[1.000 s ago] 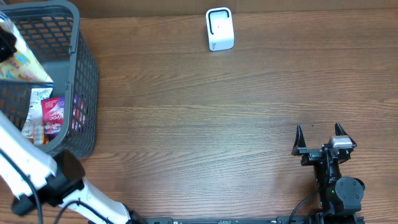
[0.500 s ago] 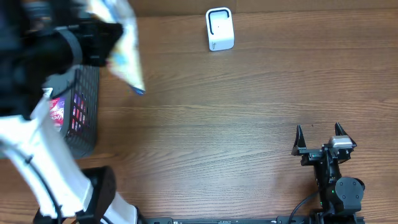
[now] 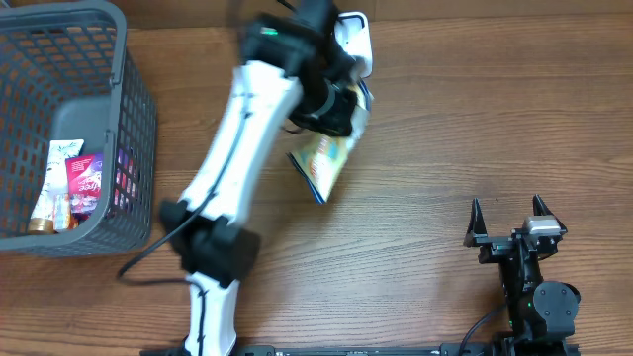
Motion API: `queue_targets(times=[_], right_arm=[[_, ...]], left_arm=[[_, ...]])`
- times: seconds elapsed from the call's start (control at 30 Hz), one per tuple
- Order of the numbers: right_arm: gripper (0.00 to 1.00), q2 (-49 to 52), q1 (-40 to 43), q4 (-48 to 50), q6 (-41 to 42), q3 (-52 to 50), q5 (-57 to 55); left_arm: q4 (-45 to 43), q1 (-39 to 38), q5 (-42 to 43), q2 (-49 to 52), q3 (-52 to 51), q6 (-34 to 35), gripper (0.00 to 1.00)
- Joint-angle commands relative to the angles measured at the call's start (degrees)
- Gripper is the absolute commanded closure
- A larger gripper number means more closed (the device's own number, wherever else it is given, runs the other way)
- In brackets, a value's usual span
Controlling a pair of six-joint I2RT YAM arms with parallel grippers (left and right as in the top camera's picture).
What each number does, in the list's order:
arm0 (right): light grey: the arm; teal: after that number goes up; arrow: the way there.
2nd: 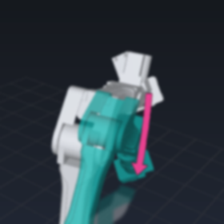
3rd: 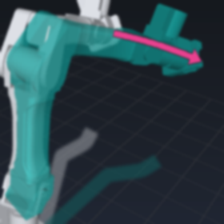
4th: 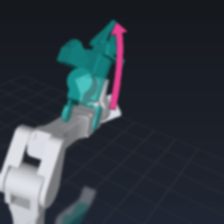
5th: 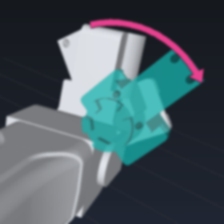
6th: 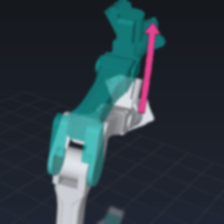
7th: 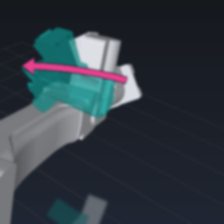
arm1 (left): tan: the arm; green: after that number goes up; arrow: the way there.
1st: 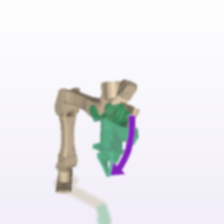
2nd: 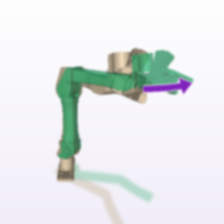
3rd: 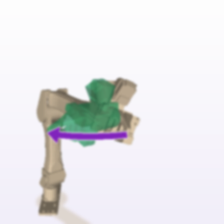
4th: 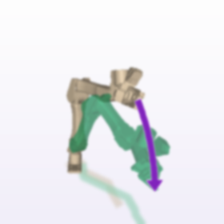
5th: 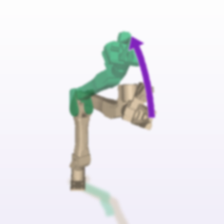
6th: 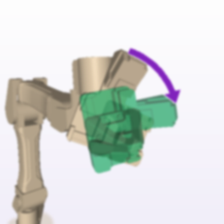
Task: Scan the item barcode
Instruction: 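Carry the packet toward the scanner and drop it on the table, then return the left gripper to the basket and grasp the purple bag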
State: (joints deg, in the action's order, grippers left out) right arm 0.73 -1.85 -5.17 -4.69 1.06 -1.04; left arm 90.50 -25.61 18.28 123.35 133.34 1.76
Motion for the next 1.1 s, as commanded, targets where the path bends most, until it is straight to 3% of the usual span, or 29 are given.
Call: queue_targets(times=[0.0,0.23,0.27,0.3,0.33,0.4,0.43,0.63,0.8,0.97,1.07], right_arm=[[0.0,-0.6,0.3,0.3,0.1,-0.6,-0.3],[0.0,-0.6,0.3,0.3,0.1,-0.6,-0.3],[0.0,-0.6,0.3,0.3,0.1,-0.6,-0.3],[0.0,-0.6,0.3,0.3,0.1,-0.6,-0.3],[0.0,-0.6,0.3,0.3,0.1,-0.6,-0.3],[0.0,-0.6,0.3,0.3,0.1,-0.6,-0.3],[0.0,-0.6,0.3,0.3,0.1,-0.6,-0.3],[0.0,-0.6,0.3,0.3,0.1,-0.6,-0.3],[0.0,-0.6,0.3,0.3,0.1,-0.6,-0.3],[0.0,-0.6,0.3,0.3,0.1,-0.6,-0.3],[0.0,-0.6,0.3,0.3,0.1,-0.6,-0.3]], left_arm=[[-0.9,-1.9,-7.6,5.2,-2.5,6.0,0.96],[0.3,-2.4,-9.7,13.0,-2.8,9.2,0.96],[0.3,-2.2,-9.7,13.0,-2.8,9.2,0.9],[0.3,-2.0,-9.7,13.0,-2.8,9.2,0.8],[0.6,-1.7,-9.7,12.9,-2.6,9.2,0.62],[2.1,-0.8,-9.8,12.6,-1.1,9.0,0.1],[3.3,-0.1,-9.8,12.6,0.2,8.9,0.0],[6.3,5.2,-5.0,10.2,11.3,8.3,0.0],[6.3,12.5,-1.5,2.3,19.3,7.4,0.0],[6.3,23.2,-1.9,-10.1,20.2,5.7,0.0],[6.3,33.6,-2.2,-17.4,20.2,5.8,0.0]])
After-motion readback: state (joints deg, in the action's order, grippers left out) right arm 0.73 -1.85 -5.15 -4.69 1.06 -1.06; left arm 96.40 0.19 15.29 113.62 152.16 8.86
